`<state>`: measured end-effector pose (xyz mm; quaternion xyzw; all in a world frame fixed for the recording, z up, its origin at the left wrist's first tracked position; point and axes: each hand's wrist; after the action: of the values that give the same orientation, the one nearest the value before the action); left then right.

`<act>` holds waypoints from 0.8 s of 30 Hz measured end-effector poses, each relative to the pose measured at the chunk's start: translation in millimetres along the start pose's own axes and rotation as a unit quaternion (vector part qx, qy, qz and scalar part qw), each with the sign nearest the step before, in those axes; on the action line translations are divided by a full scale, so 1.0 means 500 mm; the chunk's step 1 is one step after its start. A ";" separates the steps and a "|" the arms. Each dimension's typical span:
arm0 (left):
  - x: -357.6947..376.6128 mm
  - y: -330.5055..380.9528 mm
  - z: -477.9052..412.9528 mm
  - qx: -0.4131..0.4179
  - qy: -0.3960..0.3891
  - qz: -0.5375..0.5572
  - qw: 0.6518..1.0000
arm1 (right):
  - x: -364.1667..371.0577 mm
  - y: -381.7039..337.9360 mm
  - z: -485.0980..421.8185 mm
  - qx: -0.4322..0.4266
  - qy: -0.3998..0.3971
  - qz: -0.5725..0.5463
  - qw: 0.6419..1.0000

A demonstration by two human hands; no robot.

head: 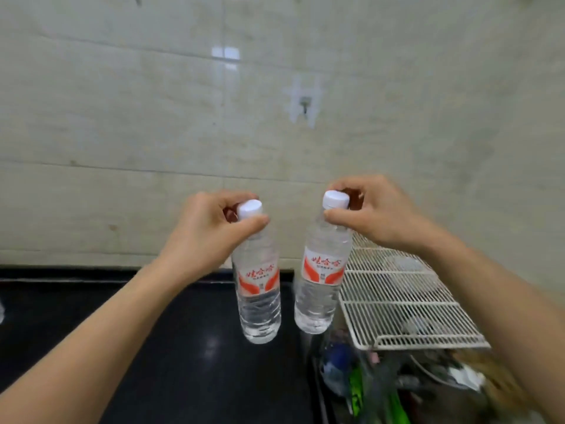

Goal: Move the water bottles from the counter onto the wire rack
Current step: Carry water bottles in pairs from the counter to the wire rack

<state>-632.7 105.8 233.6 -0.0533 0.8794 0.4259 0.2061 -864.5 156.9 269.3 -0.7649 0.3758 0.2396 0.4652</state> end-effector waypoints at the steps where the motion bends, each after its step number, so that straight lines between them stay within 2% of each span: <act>1: 0.035 0.018 -0.027 0.007 -0.009 0.015 1.000 | -0.037 0.020 0.004 0.007 0.020 0.013 1.000; 4: 0.141 0.060 -0.099 0.020 -0.037 0.064 0.997 | -0.124 0.089 0.014 0.024 0.060 0.055 0.996; 9: 0.320 0.084 -0.205 0.080 -0.077 0.082 0.990 | -0.209 0.248 0.025 0.069 0.100 0.085 0.989; 17: 0.623 0.058 -0.383 0.137 -0.144 0.074 0.977 | -0.308 0.493 -0.022 0.136 0.095 0.106 0.980; 24: 0.852 0.048 -0.521 0.138 -0.152 0.075 0.976 | -0.387 0.669 -0.083 0.160 0.088 0.142 0.973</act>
<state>-1109.0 -44.9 221.3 0.1068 0.8898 0.3176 0.3099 -1247.5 93.0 248.7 -0.6377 0.5535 0.1715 0.5075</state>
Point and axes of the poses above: each hand's wrist, its own z-axis away from the middle knuckle, its own x-axis out of the palm, y = z × x, and after that the axes turned 1 degree about y, right-handed
